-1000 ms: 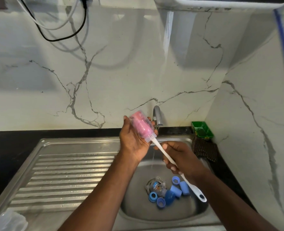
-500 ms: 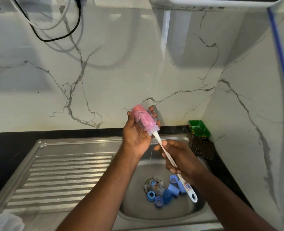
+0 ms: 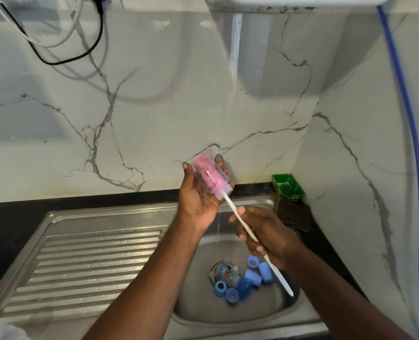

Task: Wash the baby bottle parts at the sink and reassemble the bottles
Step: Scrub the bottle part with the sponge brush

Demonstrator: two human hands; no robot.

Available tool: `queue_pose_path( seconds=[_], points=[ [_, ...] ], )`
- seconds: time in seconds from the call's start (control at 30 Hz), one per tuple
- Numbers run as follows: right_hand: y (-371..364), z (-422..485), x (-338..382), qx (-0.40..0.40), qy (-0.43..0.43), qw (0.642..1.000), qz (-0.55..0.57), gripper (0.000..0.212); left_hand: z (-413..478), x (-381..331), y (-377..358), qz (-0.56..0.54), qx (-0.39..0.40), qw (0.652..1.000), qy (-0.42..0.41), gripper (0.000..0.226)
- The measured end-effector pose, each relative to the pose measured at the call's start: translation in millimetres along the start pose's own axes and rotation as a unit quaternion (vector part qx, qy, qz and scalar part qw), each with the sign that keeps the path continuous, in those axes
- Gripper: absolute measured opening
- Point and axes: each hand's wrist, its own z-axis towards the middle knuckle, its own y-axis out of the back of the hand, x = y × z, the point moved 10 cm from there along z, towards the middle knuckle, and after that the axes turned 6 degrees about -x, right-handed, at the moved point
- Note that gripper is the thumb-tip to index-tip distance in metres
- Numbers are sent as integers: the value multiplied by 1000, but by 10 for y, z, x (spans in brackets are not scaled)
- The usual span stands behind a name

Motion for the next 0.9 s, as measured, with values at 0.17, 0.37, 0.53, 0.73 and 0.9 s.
queue_pose_path(
  seconds=[0.17, 0.37, 0.53, 0.73, 0.9],
  points=[
    [106, 29, 34, -63, 45, 995, -67, 14, 6, 97, 97, 8, -41, 998, 46, 53],
    [-3, 34, -77, -11, -1, 998, -66, 25, -19, -10, 37, 78, -65, 994, -26, 49],
    [-11, 59, -80, -6, -7, 999, -41, 19, 51, 39, 28, 16, -10, 1000, -13, 57],
    [2, 46, -45, -15, 39, 997, -65, 15, 106, 156, -42, -37, 10, 998, 42, 56],
    [17, 14, -119, 31, -13, 999, 0, 36, 197, 162, 140, -27, -44, 998, 22, 58]
  ],
)
